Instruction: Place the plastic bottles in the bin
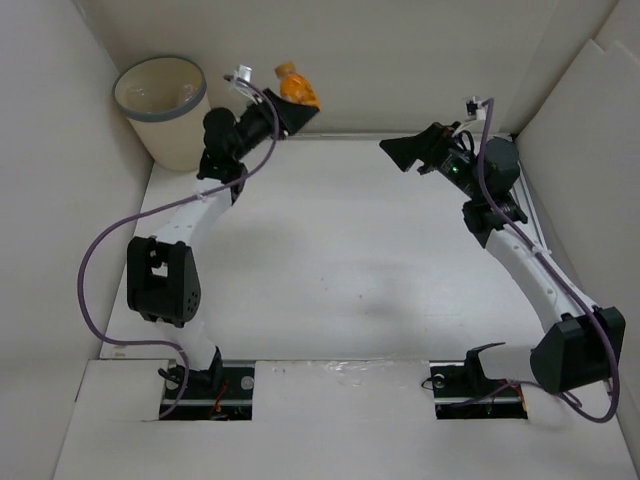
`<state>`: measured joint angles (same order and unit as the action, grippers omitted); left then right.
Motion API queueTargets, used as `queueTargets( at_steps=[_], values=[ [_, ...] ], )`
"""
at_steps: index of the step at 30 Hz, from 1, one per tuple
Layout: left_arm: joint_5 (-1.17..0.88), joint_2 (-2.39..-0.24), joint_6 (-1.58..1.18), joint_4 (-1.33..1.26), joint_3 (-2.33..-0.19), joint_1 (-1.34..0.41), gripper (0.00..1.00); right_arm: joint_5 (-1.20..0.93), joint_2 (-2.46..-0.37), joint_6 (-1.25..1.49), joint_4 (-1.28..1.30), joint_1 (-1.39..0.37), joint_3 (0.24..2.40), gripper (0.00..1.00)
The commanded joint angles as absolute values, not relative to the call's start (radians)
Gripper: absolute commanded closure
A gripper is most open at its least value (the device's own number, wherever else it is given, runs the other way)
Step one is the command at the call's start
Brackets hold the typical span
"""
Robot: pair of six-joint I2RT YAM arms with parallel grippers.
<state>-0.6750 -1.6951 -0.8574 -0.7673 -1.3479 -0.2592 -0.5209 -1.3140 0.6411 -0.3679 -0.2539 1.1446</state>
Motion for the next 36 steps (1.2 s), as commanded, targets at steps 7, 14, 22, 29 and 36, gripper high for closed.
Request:
queueTargets(
  at_steps=[7, 14, 22, 29, 36],
  values=[
    [-0.184, -2.08, -0.595, -0.088, -2.258, 0.062, 1.0, -0.33, -1.184, 0.592, -0.221, -0.285, 1.034, 0.0],
    [-0.146, -2.193, -0.721, -0.192, -2.35, 0.262, 1.0, -0.376, -1.172, 0.572, -0.221, -0.357, 1.009, 0.0],
    [-0.083, -2.305, -0.661, -0.135, -2.488, 0.282, 0.47, -0.387, -1.114, 0.526, -0.166, -0.416, 0.989, 0.0],
    [-0.095, -2.339, -0.63, -0.127, -2.513, 0.282, 0.0, -0.361, -1.094, 0.483, -0.091, -0.434, 1.028, 0.0],
    [-0.117, -2.33, -0.612, -0.137, -2.513, 0.282, 0.0, -0.291, -1.117, 0.465, -0.029, -0.434, 1.063, 0.0]
  ],
)
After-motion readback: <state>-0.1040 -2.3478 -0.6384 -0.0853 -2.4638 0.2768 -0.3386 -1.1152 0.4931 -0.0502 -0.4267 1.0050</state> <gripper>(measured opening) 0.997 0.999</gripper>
